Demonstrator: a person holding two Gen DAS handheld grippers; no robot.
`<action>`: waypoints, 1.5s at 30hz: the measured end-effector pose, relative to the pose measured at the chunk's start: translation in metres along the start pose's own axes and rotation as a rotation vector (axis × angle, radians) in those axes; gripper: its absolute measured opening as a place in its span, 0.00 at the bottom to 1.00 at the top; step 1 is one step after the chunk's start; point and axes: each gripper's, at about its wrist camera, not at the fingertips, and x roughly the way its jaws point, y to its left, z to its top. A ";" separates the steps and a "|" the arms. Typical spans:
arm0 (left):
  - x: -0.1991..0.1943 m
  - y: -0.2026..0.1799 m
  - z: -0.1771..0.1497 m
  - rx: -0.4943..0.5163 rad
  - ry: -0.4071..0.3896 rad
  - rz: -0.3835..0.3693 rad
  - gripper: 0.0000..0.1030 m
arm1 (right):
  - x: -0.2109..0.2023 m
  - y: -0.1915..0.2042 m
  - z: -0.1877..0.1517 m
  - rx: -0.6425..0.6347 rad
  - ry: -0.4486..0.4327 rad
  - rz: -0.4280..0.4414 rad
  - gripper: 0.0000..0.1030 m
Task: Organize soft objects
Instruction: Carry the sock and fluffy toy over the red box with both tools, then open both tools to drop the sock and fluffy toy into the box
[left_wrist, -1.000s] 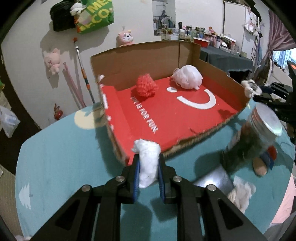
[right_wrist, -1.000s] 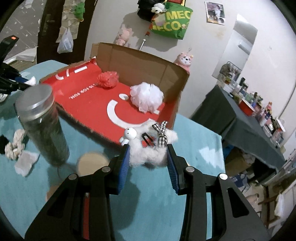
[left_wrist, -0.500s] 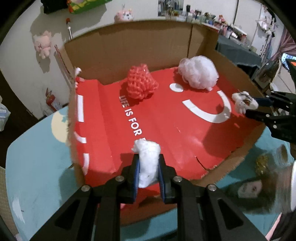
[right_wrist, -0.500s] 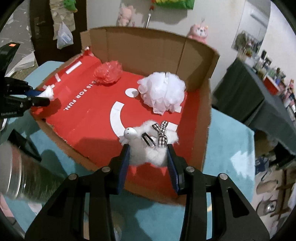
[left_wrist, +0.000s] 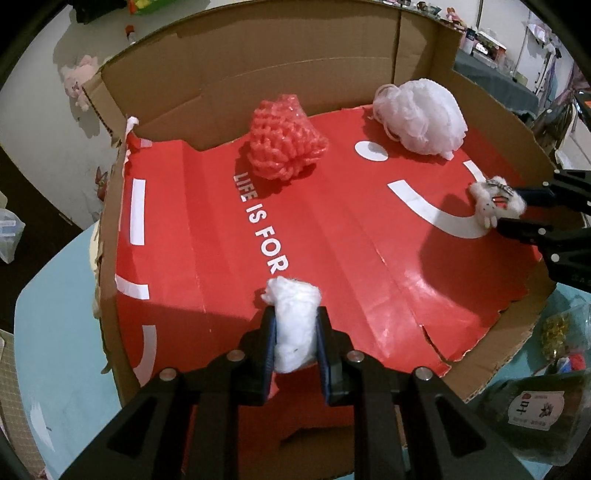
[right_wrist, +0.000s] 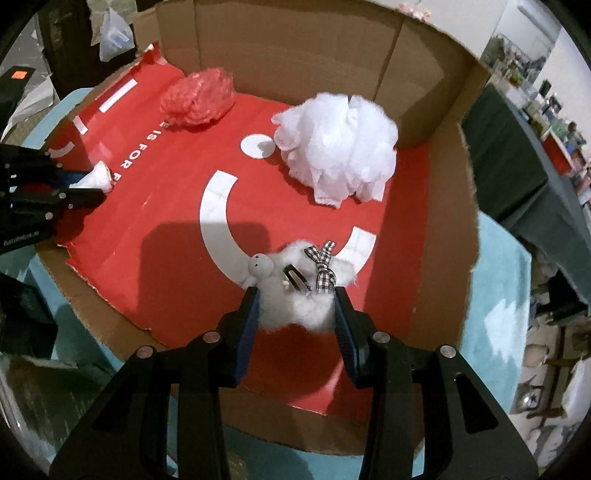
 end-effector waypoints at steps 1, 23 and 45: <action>0.000 0.000 0.001 0.000 0.000 0.001 0.21 | 0.001 0.001 0.000 -0.006 0.000 -0.006 0.37; -0.026 0.000 0.000 -0.025 -0.085 -0.022 0.56 | -0.002 0.015 -0.003 -0.014 -0.022 -0.006 0.54; -0.177 -0.022 -0.094 -0.111 -0.442 -0.041 0.94 | -0.166 0.028 -0.078 0.110 -0.344 -0.071 0.75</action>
